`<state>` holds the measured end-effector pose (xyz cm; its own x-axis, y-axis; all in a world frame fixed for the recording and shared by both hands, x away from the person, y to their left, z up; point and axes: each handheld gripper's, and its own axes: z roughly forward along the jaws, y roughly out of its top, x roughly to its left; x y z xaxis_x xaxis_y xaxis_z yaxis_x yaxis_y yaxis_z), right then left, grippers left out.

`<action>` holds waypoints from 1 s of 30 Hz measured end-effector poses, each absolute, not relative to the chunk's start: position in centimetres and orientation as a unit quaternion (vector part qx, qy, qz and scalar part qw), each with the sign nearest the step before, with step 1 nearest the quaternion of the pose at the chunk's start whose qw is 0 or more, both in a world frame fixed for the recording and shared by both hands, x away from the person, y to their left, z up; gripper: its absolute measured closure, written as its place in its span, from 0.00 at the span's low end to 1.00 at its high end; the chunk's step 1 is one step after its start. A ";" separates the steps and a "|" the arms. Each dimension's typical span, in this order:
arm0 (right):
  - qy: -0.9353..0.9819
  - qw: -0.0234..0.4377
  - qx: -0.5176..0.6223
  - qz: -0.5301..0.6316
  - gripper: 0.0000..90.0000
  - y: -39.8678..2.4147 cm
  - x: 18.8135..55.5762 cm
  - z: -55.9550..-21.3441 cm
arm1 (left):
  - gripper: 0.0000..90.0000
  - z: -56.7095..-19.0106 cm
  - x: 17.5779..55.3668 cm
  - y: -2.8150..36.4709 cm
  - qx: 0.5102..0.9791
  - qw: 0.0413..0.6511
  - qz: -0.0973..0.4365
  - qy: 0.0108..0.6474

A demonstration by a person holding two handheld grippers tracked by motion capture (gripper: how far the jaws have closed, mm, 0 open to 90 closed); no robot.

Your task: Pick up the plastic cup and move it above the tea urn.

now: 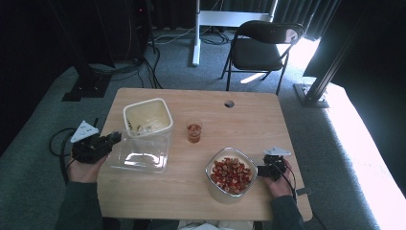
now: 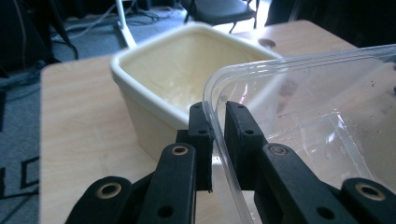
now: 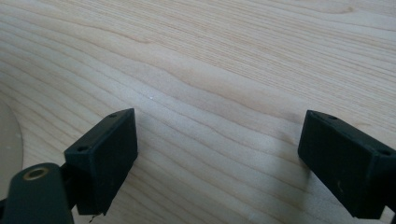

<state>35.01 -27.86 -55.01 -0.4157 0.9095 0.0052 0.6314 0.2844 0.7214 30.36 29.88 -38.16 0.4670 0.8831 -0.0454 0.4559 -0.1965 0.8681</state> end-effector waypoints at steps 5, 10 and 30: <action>0.773 0.210 0.498 0.331 0.13 -27.9 35.0 -55.0 | 0.91 -36.2 31.7 31.1 0.716 0.448 0.261 0.468; 0.773 0.210 0.498 0.331 0.13 -27.9 35.0 -55.0 | 0.91 -35.5 32.6 31.6 0.708 0.448 0.271 0.473; 0.774 0.210 0.498 0.331 0.13 -27.9 35.0 -55.0 | 0.88 -34.9 39.1 33.4 0.679 0.401 0.297 0.538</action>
